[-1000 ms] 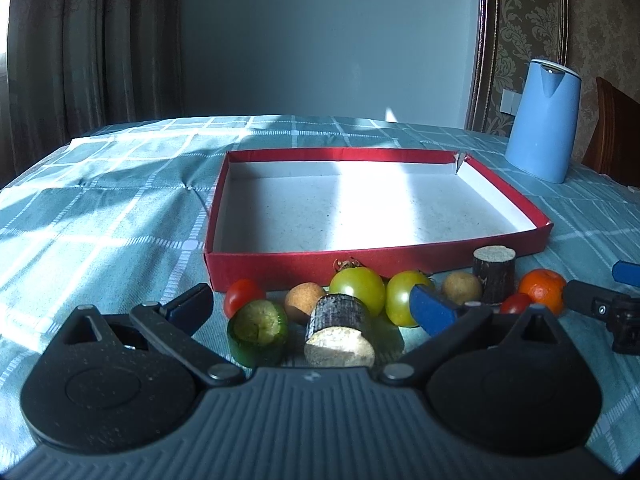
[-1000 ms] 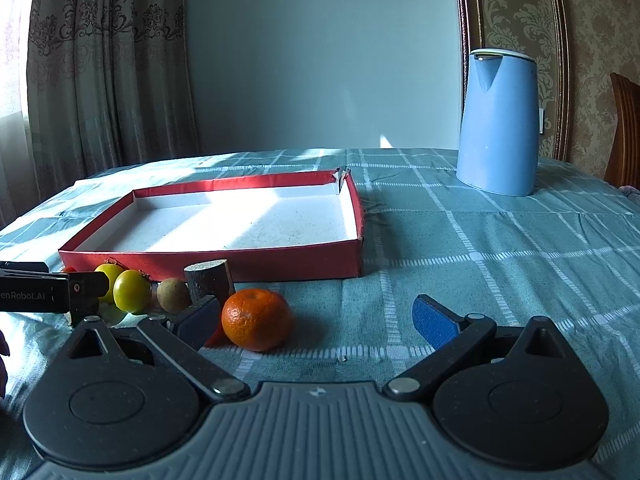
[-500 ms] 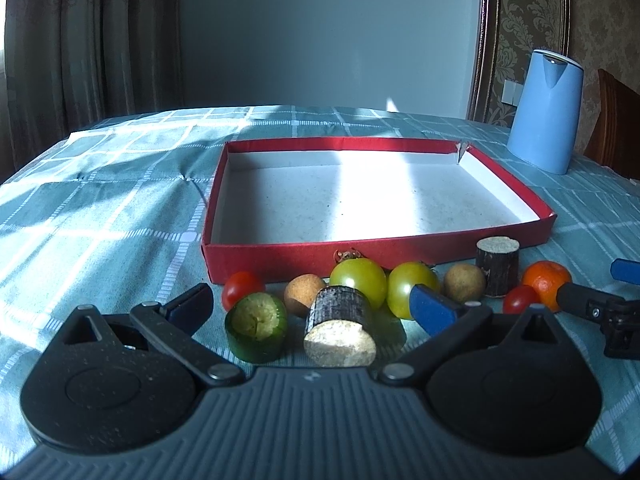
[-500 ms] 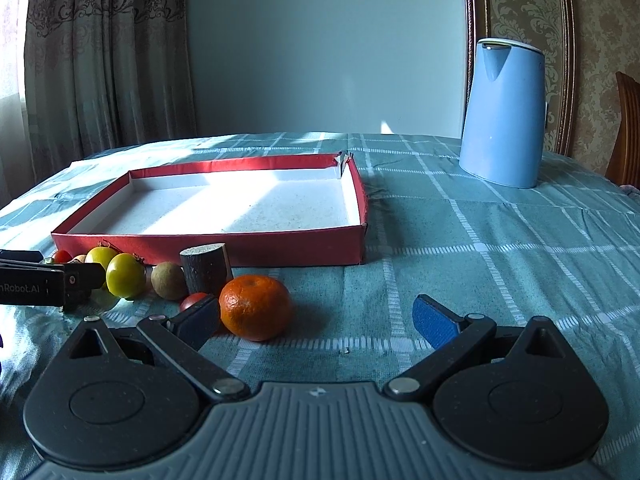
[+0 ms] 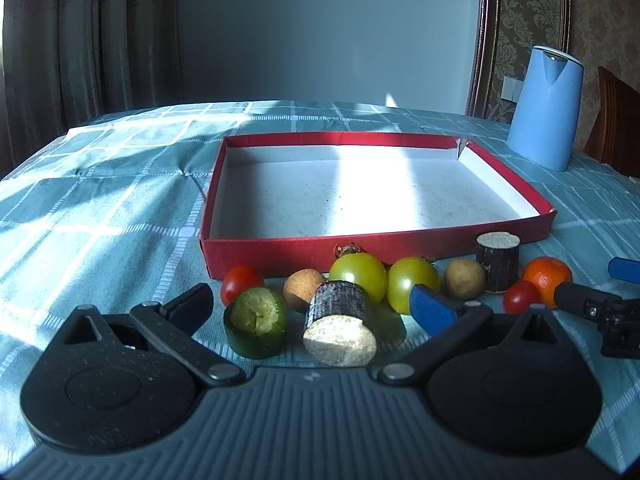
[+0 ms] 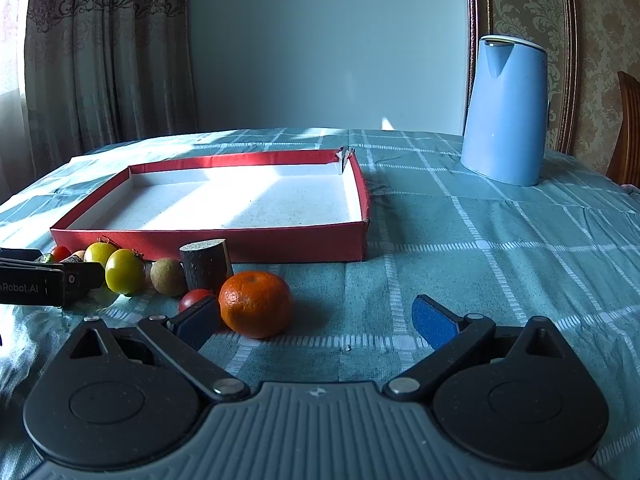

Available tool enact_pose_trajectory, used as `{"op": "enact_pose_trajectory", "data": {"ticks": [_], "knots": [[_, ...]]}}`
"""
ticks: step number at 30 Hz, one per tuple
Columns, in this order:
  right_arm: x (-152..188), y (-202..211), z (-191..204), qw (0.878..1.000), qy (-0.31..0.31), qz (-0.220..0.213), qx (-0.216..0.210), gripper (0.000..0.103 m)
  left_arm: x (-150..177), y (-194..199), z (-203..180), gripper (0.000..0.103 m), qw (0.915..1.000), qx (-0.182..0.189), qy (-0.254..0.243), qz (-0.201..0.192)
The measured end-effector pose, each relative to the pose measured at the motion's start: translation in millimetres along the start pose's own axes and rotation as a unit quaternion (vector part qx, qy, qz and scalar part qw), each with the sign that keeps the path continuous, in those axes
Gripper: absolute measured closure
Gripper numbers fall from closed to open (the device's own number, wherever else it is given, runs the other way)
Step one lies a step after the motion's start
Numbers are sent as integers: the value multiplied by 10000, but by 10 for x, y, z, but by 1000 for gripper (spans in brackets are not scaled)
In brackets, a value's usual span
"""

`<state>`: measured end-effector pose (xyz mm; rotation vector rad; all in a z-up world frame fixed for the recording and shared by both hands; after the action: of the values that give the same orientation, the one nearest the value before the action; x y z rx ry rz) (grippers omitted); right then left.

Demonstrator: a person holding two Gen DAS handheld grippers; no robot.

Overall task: Organize fruits
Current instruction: 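Move both grippers toward the row of produce in front of the tray, then close the right gripper on the mandarin while the left gripper grasps the green cucumber slice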

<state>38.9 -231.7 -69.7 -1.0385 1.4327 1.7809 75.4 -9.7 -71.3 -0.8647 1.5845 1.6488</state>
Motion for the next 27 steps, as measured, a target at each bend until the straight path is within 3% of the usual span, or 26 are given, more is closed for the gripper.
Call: {"op": "enact_pose_trajectory", "data": {"ticks": [3, 11, 21, 24, 27], "knots": [[-7, -24, 10, 10000, 48, 45, 2, 4, 1, 2, 14, 0, 10000, -10, 24, -10], [-67, -117, 164, 9988, 327, 157, -342, 26, -9, 23, 7, 0, 10000, 39, 35, -39], [-164, -281, 238, 9955, 286, 281, -864, 39, 43, 87, 21, 0, 9999, 115, -98, -44], [-157, -274, 257, 9917, 105, 312, -1241, 60, 73, 130, 56, 0, 9996, 223, -160, -28], [-155, -262, 262, 9919, 109, 245, -1243, 62, 100, 142, 107, 0, 9997, 174, -184, 32]]}}
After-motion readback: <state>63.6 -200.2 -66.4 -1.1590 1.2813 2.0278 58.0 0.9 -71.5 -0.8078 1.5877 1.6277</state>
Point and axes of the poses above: each gripper's, at about its wrist camera, not at the fingertips, and y roughly against the way its jaws point, z to its left, x to its underside, the point moved 10 cm from there along -y, roughly the way its jaws point, and after that the axes turned 8 degrees about -x, right-handed, at the moved point
